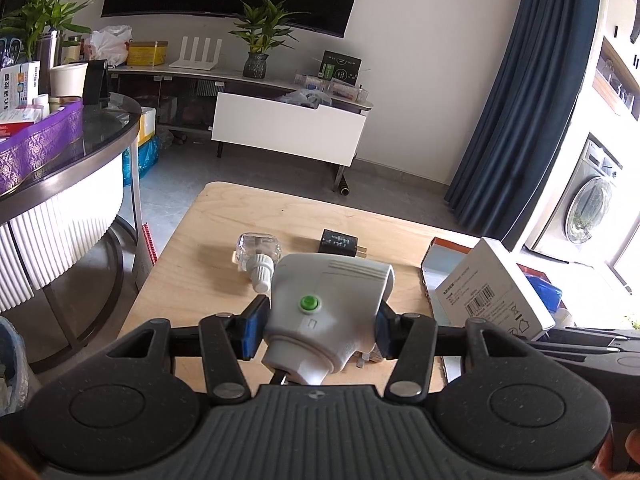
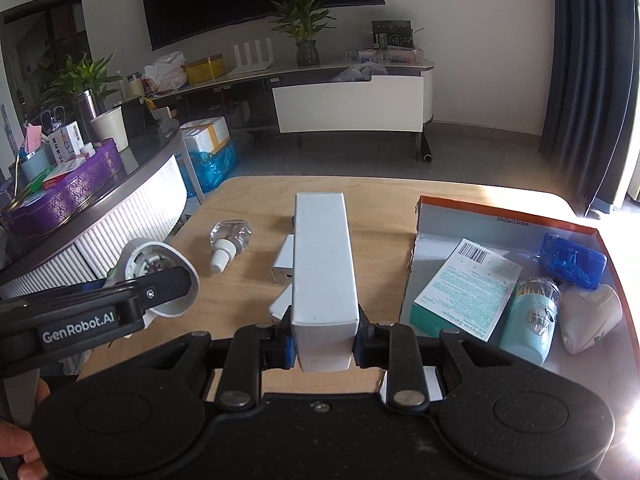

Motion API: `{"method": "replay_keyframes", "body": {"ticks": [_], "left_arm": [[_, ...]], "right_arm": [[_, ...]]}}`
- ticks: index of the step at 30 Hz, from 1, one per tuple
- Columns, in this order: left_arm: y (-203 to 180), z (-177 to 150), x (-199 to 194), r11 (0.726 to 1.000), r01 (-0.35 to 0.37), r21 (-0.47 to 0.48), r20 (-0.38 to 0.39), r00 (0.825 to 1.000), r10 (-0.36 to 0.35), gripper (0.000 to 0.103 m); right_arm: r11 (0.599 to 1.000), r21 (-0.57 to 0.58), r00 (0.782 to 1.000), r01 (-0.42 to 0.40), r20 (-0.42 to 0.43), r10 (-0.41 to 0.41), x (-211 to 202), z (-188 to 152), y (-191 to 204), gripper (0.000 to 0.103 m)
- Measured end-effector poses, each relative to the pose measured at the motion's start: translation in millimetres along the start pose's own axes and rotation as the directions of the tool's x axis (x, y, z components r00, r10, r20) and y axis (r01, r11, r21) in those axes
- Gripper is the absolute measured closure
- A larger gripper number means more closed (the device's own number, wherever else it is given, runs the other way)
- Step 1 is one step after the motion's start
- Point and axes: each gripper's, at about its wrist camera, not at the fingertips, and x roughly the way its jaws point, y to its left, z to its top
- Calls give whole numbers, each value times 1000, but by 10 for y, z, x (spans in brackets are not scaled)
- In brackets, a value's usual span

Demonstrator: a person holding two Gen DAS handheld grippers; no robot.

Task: Organize rigid objects
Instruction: 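Carry the white adapter and tall white box over the cardboard box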

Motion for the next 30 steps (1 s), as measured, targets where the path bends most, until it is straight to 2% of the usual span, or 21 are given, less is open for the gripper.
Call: {"method": "replay_keyframes", "body": {"ticks": [11, 30], "left_arm": [[-199, -83, -246, 999, 13, 34, 23, 1000, -14, 50], [-425, -215, -412, 994, 50, 98, 37, 998, -53, 50]], "right_arm": [[1000, 20, 999, 3, 41, -4, -405, -190, -59, 71], [997, 67, 995, 27, 90, -33, -815, -401, -240, 71]]}}
